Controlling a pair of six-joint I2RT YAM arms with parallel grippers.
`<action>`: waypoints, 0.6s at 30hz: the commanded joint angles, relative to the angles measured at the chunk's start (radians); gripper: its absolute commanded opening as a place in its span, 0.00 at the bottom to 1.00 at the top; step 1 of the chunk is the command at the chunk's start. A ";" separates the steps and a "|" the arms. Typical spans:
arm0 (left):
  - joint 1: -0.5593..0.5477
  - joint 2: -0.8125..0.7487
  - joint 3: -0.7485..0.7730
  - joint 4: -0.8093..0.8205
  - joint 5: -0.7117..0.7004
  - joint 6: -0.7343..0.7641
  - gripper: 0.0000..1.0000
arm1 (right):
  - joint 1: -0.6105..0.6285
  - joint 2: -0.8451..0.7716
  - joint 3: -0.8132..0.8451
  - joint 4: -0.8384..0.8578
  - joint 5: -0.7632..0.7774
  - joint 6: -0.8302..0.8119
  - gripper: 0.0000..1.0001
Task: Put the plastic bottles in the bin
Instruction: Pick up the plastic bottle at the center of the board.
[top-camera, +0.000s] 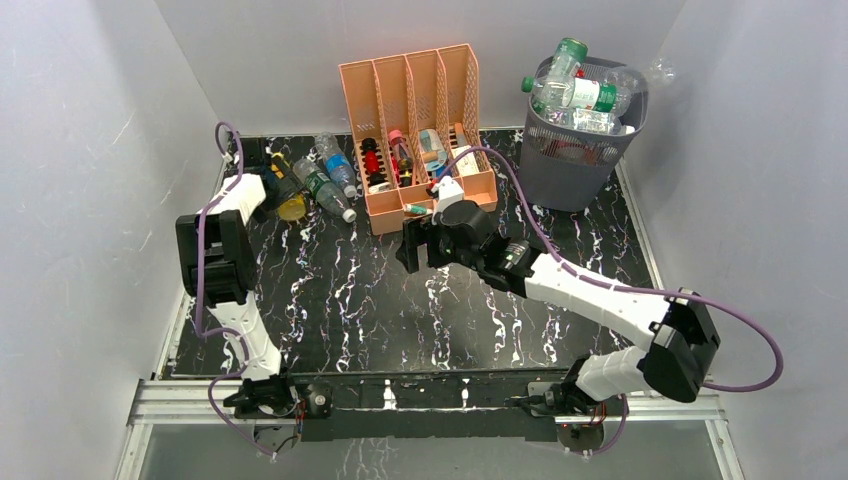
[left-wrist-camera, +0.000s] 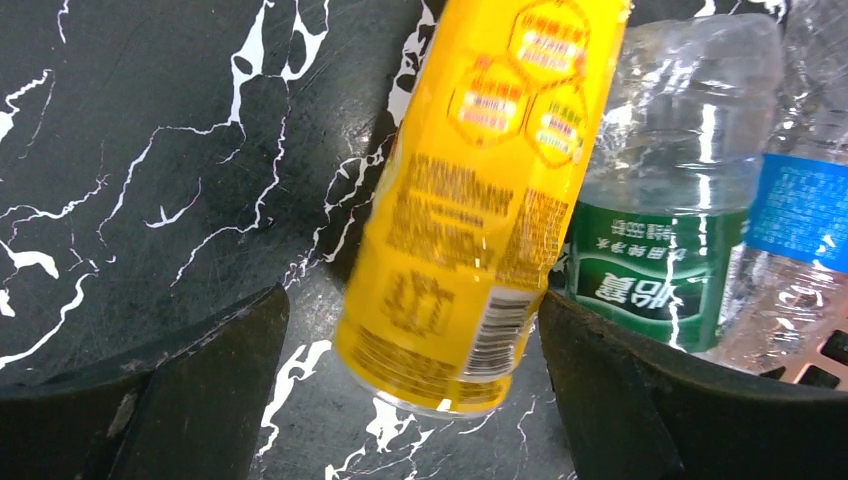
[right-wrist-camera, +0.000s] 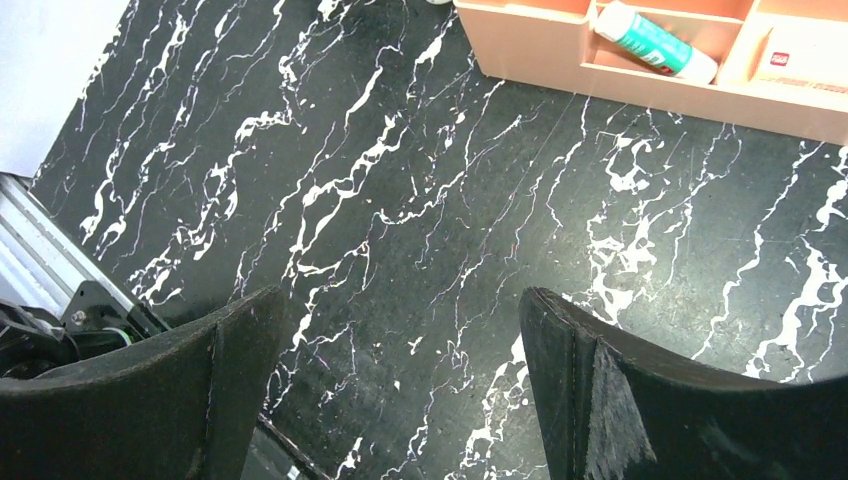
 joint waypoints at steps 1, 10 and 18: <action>-0.001 0.003 -0.007 -0.010 -0.020 0.002 0.93 | -0.007 0.032 0.045 0.046 -0.039 0.011 0.98; 0.000 -0.011 -0.028 -0.007 -0.014 0.005 0.79 | -0.007 0.064 0.070 0.047 -0.066 0.027 0.98; -0.001 -0.176 -0.169 0.018 0.027 -0.002 0.51 | -0.008 0.063 0.094 0.040 -0.068 0.027 0.98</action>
